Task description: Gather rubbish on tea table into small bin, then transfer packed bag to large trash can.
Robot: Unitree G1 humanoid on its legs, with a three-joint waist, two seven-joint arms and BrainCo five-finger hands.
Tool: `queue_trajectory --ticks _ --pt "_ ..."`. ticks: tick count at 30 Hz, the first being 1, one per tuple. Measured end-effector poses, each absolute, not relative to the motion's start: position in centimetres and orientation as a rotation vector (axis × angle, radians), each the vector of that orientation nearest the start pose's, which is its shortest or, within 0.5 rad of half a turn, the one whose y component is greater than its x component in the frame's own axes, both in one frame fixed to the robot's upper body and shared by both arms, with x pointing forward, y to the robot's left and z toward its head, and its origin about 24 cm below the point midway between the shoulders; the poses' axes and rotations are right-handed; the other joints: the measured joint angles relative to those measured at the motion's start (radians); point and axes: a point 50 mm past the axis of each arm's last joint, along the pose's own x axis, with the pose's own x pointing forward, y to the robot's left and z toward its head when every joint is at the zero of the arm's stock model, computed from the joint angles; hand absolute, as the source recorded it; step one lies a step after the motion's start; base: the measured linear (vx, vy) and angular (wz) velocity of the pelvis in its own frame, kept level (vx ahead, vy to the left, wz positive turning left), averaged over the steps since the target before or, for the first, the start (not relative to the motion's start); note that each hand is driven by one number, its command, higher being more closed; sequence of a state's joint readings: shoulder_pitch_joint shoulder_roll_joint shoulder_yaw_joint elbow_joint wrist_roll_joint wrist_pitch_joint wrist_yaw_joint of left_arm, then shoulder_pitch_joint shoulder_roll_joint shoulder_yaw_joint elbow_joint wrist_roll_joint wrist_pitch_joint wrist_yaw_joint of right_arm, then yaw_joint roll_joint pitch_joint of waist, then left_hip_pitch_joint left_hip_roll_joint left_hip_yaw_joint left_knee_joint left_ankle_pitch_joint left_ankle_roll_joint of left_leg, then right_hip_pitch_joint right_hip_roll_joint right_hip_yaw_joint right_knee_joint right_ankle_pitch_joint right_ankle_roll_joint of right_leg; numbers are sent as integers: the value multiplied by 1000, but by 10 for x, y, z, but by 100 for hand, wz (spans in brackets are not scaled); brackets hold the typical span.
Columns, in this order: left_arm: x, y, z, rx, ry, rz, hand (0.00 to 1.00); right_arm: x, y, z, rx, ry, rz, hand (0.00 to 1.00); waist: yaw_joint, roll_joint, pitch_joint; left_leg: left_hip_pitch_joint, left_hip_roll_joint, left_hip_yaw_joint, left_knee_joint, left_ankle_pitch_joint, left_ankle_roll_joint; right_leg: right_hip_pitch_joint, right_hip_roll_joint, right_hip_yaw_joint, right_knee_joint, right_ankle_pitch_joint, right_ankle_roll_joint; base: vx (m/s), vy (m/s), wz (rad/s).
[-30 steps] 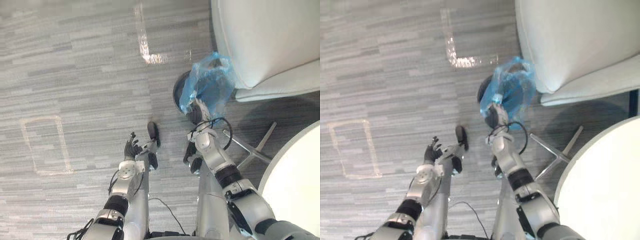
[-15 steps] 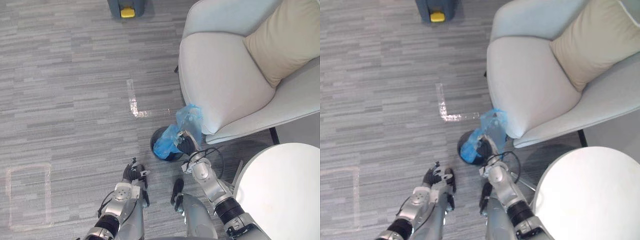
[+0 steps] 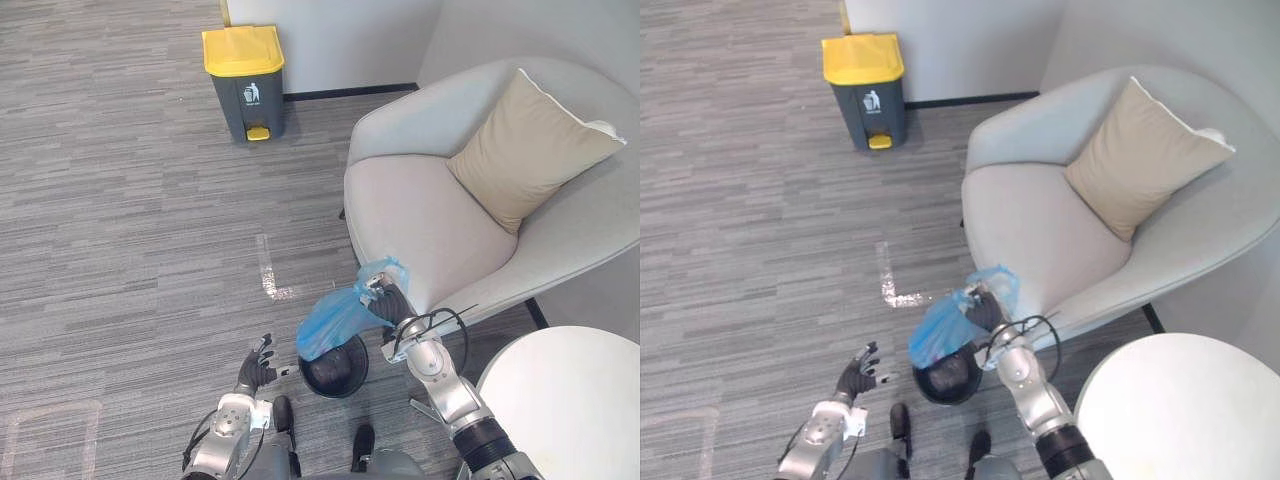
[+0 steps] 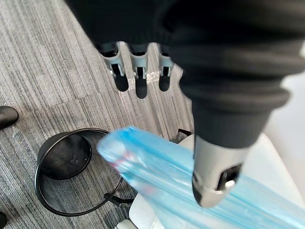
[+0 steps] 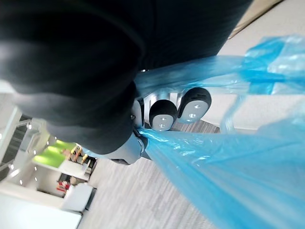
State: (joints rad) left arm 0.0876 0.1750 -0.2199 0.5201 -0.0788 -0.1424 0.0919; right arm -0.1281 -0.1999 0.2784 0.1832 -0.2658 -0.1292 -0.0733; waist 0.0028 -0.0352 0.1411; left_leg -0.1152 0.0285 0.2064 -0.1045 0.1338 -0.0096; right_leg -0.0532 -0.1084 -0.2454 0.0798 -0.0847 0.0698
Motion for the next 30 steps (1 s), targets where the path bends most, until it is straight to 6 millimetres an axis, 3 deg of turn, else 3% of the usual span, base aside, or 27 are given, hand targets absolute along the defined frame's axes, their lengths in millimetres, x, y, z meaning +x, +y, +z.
queue_trajectory --ticks 2,3,6,14,19,25,30 --pt "199 158 -63 160 390 -74 0 268 -121 48 -454 -141 267 100 1 1 0 0 2 -1 -5 -7 -10 -2 0 4 -2 1 0 -49 31 -4" --pt "207 154 -45 186 290 -99 0 267 -123 62 -402 -194 290 100 1 2 -6 1 4 -1 -5 -12 -16 -1 1 8 -5 1 -1 -43 27 -4" --pt "218 149 -24 236 182 -142 0 266 -123 79 -343 -266 333 100 -2 6 -36 0 8 3 -6 -12 -16 0 6 17 -20 10 -5 10 12 -9" --pt "234 133 15 418 -48 -289 0 267 -125 91 -307 -291 444 100 -7 4 -84 12 19 10 0 -3 -12 20 22 42 -52 39 -18 52 -13 -11" --pt "242 123 27 476 -130 -338 0 270 -123 99 -294 -317 470 100 -18 4 -110 13 29 18 -5 0 -17 13 31 59 -51 47 -24 -9 0 -12" --pt "248 108 35 533 -193 -407 0 268 -101 117 -263 -399 569 100 -22 5 -116 15 49 30 -6 8 -26 -2 49 86 -55 63 -32 -63 3 -12" --pt "248 98 37 542 -216 -406 0 269 -96 120 -232 -410 584 100 -22 4 -117 14 53 32 -6 11 -32 -2 53 90 -70 71 -29 -38 6 -3"
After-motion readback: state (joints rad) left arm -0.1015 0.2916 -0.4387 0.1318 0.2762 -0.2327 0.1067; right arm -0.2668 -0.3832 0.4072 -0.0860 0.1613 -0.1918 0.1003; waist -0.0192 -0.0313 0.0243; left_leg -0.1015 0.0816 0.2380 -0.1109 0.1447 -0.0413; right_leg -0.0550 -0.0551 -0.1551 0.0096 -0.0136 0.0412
